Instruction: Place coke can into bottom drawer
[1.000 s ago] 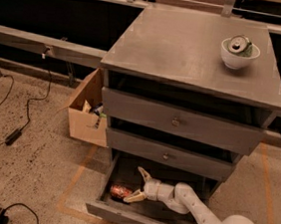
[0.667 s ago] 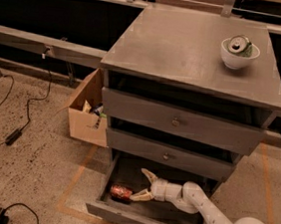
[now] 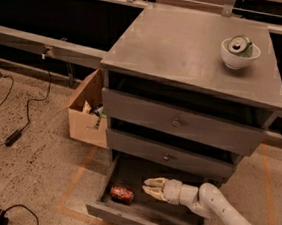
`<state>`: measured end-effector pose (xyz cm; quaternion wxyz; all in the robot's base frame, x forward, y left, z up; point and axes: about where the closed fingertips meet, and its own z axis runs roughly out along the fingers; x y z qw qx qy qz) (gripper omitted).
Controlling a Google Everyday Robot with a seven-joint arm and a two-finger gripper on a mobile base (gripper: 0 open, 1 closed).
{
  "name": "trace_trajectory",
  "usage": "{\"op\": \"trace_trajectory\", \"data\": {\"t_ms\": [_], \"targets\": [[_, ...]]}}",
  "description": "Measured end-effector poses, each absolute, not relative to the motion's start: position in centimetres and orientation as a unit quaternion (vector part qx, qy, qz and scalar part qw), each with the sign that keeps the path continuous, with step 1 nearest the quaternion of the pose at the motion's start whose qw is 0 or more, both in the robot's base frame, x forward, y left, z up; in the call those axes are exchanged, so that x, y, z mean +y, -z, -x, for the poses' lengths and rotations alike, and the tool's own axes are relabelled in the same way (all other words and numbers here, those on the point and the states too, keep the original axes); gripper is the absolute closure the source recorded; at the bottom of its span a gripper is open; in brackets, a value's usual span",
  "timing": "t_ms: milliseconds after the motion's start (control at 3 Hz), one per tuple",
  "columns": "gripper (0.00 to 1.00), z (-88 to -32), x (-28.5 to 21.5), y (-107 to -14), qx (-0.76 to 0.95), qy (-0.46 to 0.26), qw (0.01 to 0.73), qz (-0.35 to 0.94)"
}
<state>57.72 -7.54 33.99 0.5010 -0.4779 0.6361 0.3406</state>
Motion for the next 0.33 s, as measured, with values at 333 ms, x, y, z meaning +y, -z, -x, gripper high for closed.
{"op": "trace_trajectory", "data": {"t_ms": [333], "targets": [[0.93, -56.24, -9.32, -39.94, 0.636, -0.321, 0.532, 0.458]]}}
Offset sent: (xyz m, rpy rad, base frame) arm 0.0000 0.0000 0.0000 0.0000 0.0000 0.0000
